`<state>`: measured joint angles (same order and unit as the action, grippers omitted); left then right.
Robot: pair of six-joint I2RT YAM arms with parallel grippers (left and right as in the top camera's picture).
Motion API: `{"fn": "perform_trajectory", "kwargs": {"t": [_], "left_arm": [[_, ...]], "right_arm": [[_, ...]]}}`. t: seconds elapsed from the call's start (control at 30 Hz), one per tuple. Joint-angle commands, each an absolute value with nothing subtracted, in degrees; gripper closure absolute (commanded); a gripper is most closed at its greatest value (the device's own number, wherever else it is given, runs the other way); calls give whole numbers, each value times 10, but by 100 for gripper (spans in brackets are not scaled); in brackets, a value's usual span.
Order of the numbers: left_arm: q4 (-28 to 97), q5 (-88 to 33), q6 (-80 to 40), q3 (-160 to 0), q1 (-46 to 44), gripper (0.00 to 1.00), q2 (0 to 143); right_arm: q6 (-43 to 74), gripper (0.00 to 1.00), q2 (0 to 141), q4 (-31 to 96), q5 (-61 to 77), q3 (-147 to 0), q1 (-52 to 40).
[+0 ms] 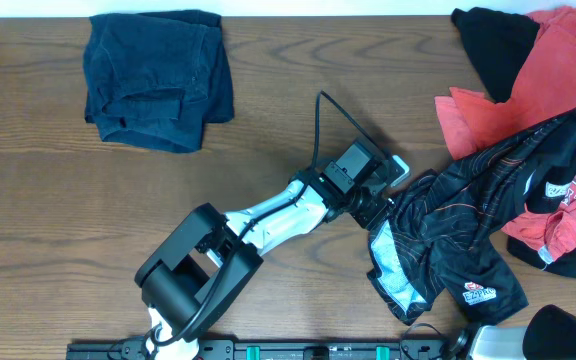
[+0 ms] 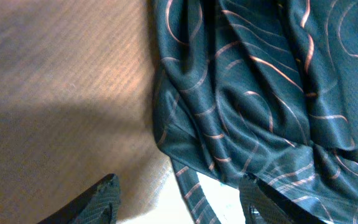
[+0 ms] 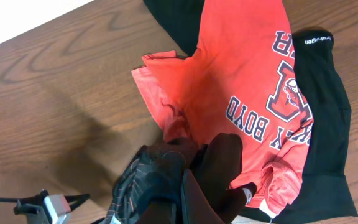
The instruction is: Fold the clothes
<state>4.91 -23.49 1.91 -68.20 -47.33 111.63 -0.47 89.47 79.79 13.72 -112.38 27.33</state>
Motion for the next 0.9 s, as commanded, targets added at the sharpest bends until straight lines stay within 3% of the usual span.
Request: {"fn": "perform_trajectory", "kwargs": {"t": [0.0,0.87], "left_arm": [[29,-215,15,-686,-471,35,1132],[-102,-188,-3,-686,-507,36,1226]], "right_arm": [[-9,99,888,794,155,-1128,276],[-12,98,888,788,155,-1128,274]]}}
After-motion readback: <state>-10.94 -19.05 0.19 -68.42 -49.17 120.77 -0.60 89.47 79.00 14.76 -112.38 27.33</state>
